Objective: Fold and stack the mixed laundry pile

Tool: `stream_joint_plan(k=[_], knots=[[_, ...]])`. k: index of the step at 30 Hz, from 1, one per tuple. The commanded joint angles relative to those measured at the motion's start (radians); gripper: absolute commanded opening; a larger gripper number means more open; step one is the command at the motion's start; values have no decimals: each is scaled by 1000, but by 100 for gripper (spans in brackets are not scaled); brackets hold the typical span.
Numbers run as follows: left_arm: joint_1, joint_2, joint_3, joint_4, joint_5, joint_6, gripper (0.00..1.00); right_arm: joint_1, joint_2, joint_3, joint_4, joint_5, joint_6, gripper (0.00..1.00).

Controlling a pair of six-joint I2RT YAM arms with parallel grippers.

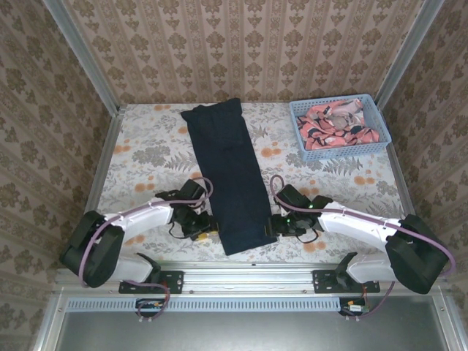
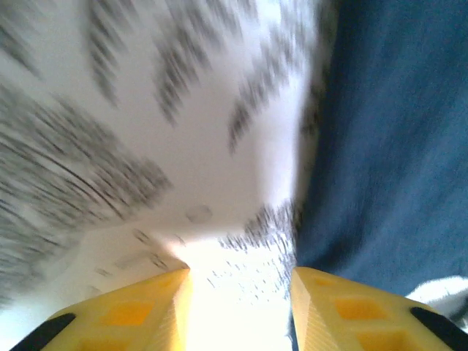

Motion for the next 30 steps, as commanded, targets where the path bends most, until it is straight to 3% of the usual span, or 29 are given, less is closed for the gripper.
stream_joint_plan(k=[1,7,8,10,11,16,24,30], knots=[[32,-64,27,-1,-92,73,47,51,8,96,-28,37,-16,55],[88,-148,84,38,-123,63,63,154,90,217,0,101,-54,51],[101,-155,90,50,-124,67,69,165,128,235,15,96,-62,49],[136,-170,111,41,-132,83,96,197,216,278,45,88,-80,42],[149,-177,118,34,-135,92,100,210,253,300,55,83,-89,38],[272,-239,130,-17,-141,151,100,265,430,419,73,56,-109,26],[532,-328,93,-48,-75,213,100,316,633,564,64,15,-99,23],[599,-356,115,-83,-59,242,100,329,808,776,46,-56,-121,23]])
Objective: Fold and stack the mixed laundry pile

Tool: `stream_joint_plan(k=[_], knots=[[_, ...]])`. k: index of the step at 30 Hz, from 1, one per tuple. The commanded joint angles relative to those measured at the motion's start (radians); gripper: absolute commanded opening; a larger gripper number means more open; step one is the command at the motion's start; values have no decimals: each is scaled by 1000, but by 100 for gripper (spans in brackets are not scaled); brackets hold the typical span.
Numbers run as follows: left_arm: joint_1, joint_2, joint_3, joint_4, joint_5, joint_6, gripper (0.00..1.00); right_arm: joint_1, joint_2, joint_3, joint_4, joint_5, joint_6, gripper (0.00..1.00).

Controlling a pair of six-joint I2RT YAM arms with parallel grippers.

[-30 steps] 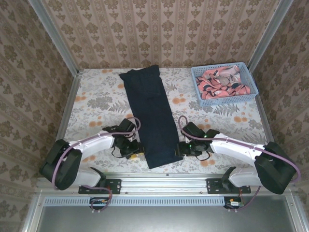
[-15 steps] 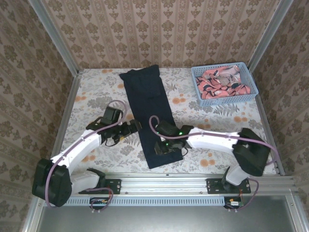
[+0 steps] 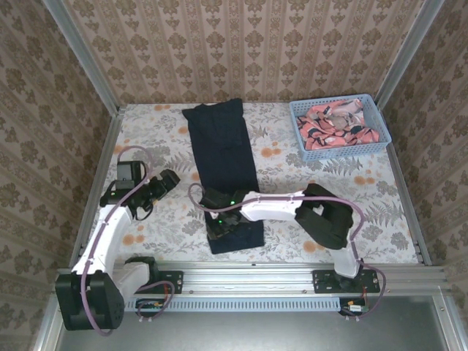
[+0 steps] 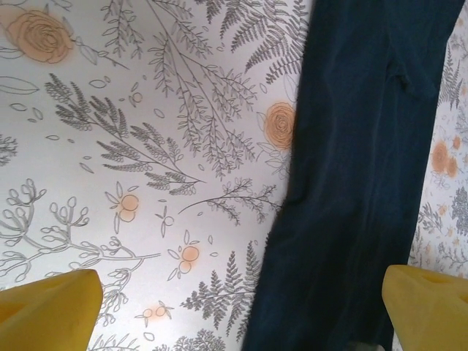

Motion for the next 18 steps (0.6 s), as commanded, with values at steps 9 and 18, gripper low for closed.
stream_joint_plan(k=[9,18], knots=[[3,-143,-86,-74,115,-32,100,-17,-41,75,-32,-57,-4,33],[-240,-219,-279,-108,192,-213,85,-64,-382,-337,-64,9,148,54]])
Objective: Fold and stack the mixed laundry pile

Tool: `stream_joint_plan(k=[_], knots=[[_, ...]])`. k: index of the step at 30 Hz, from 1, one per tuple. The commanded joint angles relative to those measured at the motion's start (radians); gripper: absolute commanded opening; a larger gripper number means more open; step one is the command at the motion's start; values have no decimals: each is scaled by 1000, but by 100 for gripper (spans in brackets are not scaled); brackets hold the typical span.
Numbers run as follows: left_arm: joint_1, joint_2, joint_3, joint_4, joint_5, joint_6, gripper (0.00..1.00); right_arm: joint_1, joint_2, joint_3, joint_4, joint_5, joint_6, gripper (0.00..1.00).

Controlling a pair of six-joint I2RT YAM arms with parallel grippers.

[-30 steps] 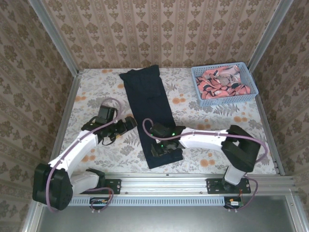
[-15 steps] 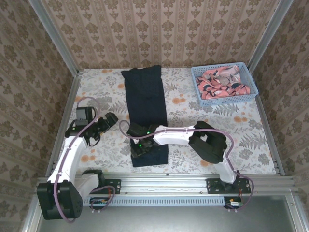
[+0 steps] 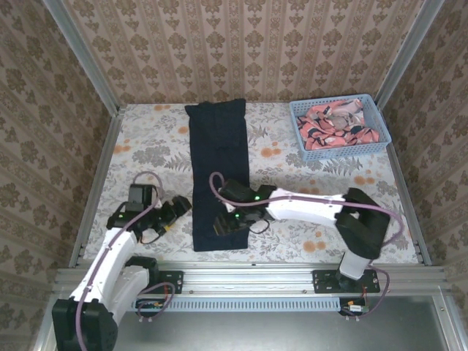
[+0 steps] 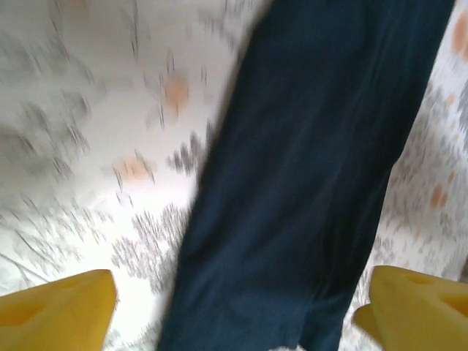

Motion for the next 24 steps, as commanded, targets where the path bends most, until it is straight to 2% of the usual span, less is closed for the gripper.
stream_joint_plan(k=[1,6,10,13,17,24], knots=[[-120,-12,-70,-1,42,-125,82,0,-59,-129,-36,30,102,55],[-311,-39,-144,1,-10,-236,72,1,-113,-269,51,-1,218,57],[-401,-79,-197,39,-40,-327,67,2,-117,-299,107,-17,244,58],[-426,-39,-216,107,-50,-355,66,1,-100,-290,137,-31,249,59],[-434,34,-169,146,-86,-317,65,3,-110,-295,182,-47,264,59],[-434,137,-138,195,-125,-268,52,-2,-70,-326,207,-38,314,53]])
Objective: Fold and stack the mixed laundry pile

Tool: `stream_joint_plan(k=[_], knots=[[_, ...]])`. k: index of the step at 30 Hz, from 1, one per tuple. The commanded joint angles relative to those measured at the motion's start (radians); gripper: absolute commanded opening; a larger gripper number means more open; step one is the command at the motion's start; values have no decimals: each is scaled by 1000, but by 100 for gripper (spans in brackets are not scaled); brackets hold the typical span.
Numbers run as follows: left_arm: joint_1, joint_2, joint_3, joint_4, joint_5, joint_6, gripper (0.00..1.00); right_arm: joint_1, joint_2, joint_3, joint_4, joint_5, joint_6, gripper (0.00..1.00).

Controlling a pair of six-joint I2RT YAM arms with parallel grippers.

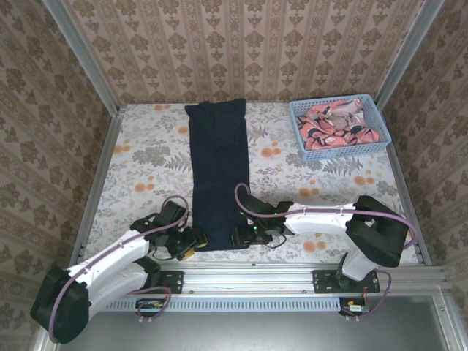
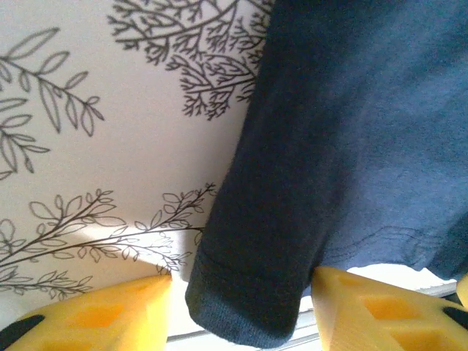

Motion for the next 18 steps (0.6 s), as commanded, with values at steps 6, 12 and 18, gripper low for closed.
stream_joint_plan(k=[6,12,18], knots=[[-6,58,17,179,-86,61,35,1,42,-26,48,-7,55,40],[-13,92,54,204,-102,84,23,0,40,9,4,23,24,25],[-25,142,97,227,-96,121,8,-11,38,35,-5,35,-6,15]])
